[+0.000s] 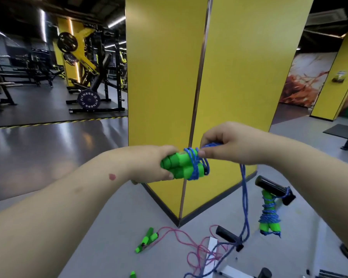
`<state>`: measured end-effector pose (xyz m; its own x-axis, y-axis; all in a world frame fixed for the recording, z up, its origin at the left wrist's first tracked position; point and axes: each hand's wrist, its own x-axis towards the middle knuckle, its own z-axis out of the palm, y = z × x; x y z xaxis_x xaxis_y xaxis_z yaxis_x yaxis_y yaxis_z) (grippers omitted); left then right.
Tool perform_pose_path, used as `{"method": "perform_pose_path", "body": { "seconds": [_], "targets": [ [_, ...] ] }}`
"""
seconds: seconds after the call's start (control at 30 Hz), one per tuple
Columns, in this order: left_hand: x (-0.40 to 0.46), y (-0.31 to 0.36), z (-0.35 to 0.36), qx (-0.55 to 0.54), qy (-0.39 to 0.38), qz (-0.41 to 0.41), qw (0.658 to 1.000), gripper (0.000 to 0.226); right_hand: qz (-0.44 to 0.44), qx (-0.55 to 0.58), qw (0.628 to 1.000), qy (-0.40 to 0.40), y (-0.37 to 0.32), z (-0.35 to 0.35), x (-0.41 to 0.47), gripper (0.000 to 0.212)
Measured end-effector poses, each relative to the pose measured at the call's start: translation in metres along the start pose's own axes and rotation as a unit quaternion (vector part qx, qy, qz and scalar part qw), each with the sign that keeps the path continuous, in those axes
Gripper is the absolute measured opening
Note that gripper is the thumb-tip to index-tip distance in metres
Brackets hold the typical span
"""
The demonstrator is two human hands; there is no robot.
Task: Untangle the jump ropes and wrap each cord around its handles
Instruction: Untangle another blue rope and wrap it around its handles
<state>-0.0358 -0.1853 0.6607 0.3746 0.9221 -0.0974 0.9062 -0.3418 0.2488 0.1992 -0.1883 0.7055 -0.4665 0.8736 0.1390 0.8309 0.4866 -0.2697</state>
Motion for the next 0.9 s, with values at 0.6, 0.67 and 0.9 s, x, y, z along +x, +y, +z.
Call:
{"method": "perform_pose_path", "body": {
  "seconds": [0.6, 0.67, 0.9],
  "targets": [
    [0.010, -0.011, -0.005, -0.365, 0.129, 0.018, 0.922, 0.046, 0.090, 0.157, 0.983, -0.026, 0.005, 0.043, -0.003, 0.034],
    [0.007, -0.010, -0.008, -0.241, 0.138, 0.008, 0.961, 0.052, 0.053, 0.024, 0.998, -0.021, -0.001, 0.021, -0.007, 0.025],
    [-0.014, 0.013, -0.028, -0.119, 0.034, 0.074, 0.989, 0.064, -0.008, 0.182, 0.983, 0.011, 0.008, -0.018, 0.007, 0.020]
  ]
}}
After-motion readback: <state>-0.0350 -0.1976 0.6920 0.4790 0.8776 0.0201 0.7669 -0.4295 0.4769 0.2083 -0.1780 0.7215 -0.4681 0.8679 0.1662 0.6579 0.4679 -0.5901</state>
